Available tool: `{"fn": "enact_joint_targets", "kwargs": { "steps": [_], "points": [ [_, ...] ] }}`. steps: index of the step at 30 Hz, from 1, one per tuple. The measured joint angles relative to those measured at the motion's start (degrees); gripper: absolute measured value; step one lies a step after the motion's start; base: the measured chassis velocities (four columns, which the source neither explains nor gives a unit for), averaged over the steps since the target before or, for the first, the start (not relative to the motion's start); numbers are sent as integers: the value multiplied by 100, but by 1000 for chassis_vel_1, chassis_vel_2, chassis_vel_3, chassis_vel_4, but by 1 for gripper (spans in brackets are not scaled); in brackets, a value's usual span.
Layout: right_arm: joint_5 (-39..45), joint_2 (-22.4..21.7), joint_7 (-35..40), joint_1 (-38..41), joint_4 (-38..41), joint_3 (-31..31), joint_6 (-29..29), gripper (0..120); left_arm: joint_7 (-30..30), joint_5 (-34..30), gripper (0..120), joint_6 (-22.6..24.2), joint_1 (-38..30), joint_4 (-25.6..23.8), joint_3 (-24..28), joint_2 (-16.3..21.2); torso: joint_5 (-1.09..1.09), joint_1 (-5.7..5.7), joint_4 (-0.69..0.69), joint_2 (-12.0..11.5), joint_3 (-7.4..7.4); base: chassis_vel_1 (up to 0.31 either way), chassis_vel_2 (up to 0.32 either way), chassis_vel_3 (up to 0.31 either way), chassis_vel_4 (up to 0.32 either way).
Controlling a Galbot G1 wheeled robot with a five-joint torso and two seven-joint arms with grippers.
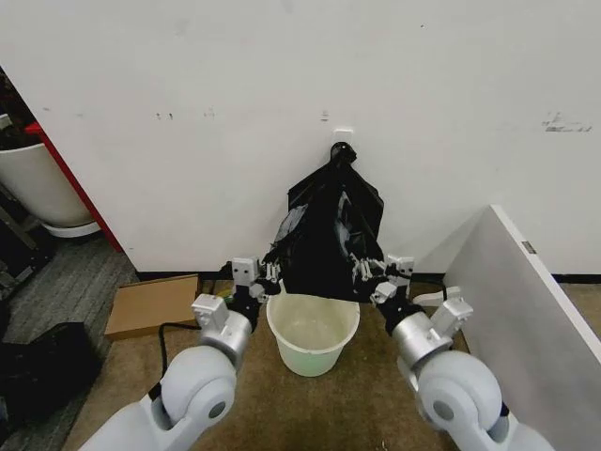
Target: Place the garbage bag over the trash bin.
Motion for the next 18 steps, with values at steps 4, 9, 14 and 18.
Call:
{"fn": "enact_joint_targets", "kwargs": {
  "steps": [4, 9, 14, 18],
  "points": [
    [-14, 147, -30, -82, 9, -81, 23, 0, -5, -88, 0, -19, 70, -173, -204, 129, 2, 0, -1, 0, 0, 0, 0, 0, 0],
    [-133, 300, -65, -359, -24, -128, 61, 0, -10, 25, 0, -81, 352, -125, -212, 57, -1, 0, 0, 0, 1, 0, 0, 0, 0],
    [-370, 415, -168, -699, -162, -156, 260, 0, 35, 217, 0, -168, 490, -3, -163, -78, 1, 1, -1, 0, 1, 0, 0, 0, 0],
    [-456, 442, -199, -863, -166, -127, 328, 0, 38, 260, 0, -201, 423, 165, -76, -182, 1, 1, -1, 0, 1, 0, 0, 0, 0]
  ]
}}
